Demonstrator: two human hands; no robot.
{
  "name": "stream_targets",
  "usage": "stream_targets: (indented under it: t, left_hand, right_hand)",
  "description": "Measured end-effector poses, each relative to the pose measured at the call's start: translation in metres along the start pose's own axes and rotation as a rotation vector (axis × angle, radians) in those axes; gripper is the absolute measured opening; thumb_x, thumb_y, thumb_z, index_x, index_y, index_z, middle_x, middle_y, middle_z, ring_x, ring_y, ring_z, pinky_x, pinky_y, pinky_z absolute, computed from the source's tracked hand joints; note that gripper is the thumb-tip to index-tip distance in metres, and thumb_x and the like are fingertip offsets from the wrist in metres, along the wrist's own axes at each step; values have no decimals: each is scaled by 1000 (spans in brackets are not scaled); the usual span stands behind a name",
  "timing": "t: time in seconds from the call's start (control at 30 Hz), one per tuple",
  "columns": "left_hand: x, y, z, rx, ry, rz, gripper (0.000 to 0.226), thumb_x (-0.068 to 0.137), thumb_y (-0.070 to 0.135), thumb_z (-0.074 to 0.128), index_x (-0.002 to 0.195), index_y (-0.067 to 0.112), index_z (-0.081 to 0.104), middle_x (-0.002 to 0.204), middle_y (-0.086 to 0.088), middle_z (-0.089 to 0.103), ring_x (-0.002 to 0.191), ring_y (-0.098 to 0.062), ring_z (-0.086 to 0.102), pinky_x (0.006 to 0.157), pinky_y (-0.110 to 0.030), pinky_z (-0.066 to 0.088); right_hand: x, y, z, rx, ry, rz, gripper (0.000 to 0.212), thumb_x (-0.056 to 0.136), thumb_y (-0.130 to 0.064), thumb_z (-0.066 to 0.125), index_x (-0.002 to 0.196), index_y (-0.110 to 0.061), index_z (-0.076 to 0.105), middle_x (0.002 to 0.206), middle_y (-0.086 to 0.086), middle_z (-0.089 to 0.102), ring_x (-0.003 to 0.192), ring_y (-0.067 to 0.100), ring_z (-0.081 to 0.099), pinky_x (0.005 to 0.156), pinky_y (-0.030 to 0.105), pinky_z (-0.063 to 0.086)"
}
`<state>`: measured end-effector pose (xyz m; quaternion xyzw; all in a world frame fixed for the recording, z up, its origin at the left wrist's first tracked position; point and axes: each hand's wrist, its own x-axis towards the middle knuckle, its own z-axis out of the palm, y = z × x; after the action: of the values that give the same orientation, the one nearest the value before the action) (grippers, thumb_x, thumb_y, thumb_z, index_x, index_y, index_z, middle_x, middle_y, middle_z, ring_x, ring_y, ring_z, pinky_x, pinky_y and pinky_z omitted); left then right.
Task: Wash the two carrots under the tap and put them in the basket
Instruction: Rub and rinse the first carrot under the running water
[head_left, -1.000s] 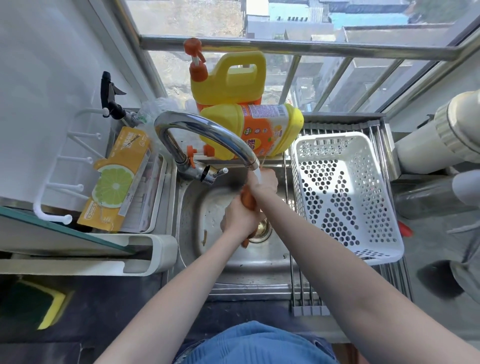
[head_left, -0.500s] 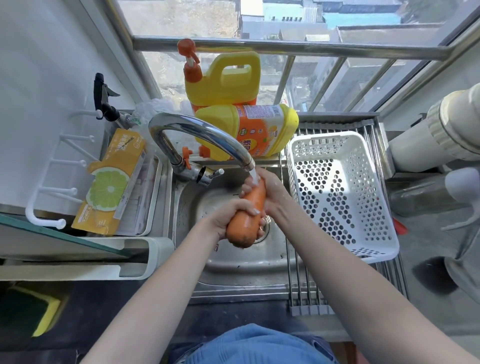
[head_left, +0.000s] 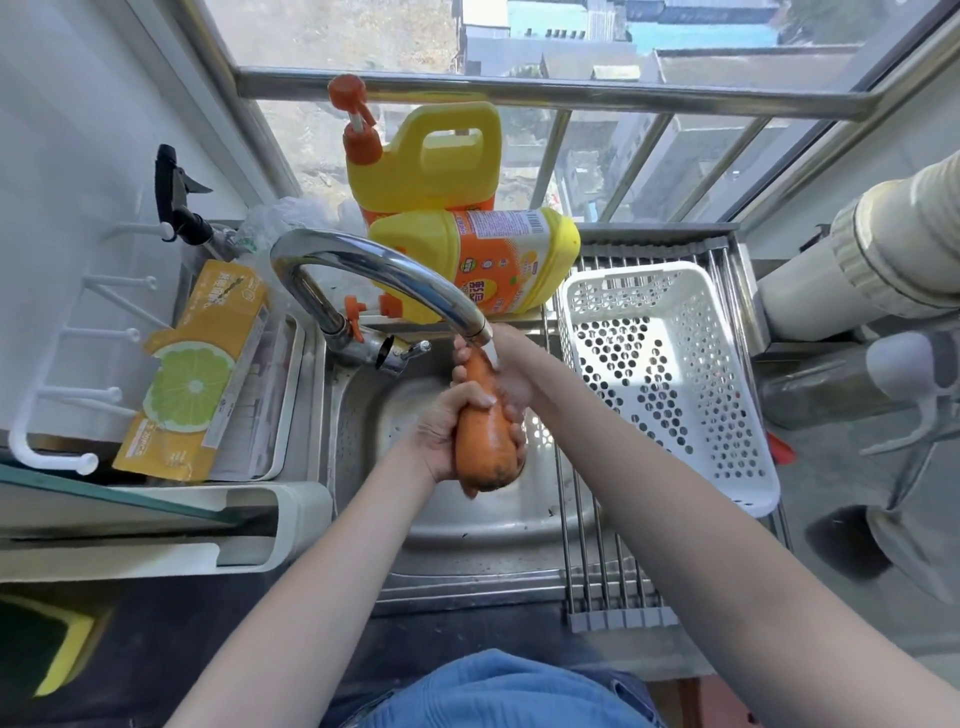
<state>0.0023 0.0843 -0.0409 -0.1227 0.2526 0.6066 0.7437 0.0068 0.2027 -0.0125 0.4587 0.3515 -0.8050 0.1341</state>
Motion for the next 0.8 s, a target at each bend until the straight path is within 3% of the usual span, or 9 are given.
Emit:
stream_targets:
  t: [0.13,0.2,0.3,0.37,0.47,0.53,0.6,0.7,0.8]
  left_hand:
    - [-7,11,-3,216,233,-61,44,49,4,76,90,1,59,72,-12,63,62,-24,63,69,-40,55]
    - [-6,16,-1,384,348,-70,27,63,3,67,88,3,58,69,-12,65,62,-25,64,77,-43,53]
    - [-2,20,4,631,540,-83,25,65,3,67,89,4,60,70,-10,68,71,-27,65,94,-52,50]
    - [2,15,12,714,622,-56,24,64,4,68,87,4,60,73,-12,68,77,-29,65,96,-52,50]
    - [12,6,16,882,807,75,14,67,15,66,80,8,63,84,-13,70,89,-33,68,88,-44,55]
    - [13,4,15,1130,920,138,20,70,29,58,78,12,65,83,-10,71,81,-30,67,75,-39,56]
    - [9,8,9,1293,955,157,21,70,29,59,82,13,66,76,-6,70,71,-26,66,69,-38,55]
    - [2,11,9,804,625,83,25,83,22,67,95,2,60,70,-11,63,53,-23,60,58,-32,56]
    - [-5,13,23,525,374,26,46,86,48,62,88,2,59,69,-12,59,52,-21,59,53,-30,55]
  right_hand:
    - [6,11,6,15,136,-96,27,99,-4,42,73,-5,49,50,6,48,34,12,45,37,17,42]
    - [10,16,6,-43,212,-129,29,97,-2,46,69,-3,50,55,10,50,36,14,46,37,17,43]
    - [11,20,3,-121,311,-177,30,96,-5,51,66,-1,51,41,7,53,29,13,50,33,16,41]
    - [16,22,1,-150,377,-195,31,95,-8,53,66,-1,51,40,6,54,27,13,51,32,17,41]
    - [28,28,-2,-244,502,-254,32,94,-13,55,63,-3,57,57,9,59,50,25,60,58,38,59]
    - [22,33,-6,-496,584,-389,30,96,-18,52,71,-6,64,63,4,63,59,20,60,65,32,55]
    - [14,38,-13,-508,501,-524,23,99,-19,50,81,-10,62,68,2,66,62,13,62,63,23,52]
    - [6,37,-26,-73,88,-417,20,101,-24,50,109,-7,55,94,15,73,85,28,71,82,37,58]
    - [-5,35,-33,-51,-211,-182,46,99,-45,43,114,-9,66,119,16,69,111,28,65,104,43,47]
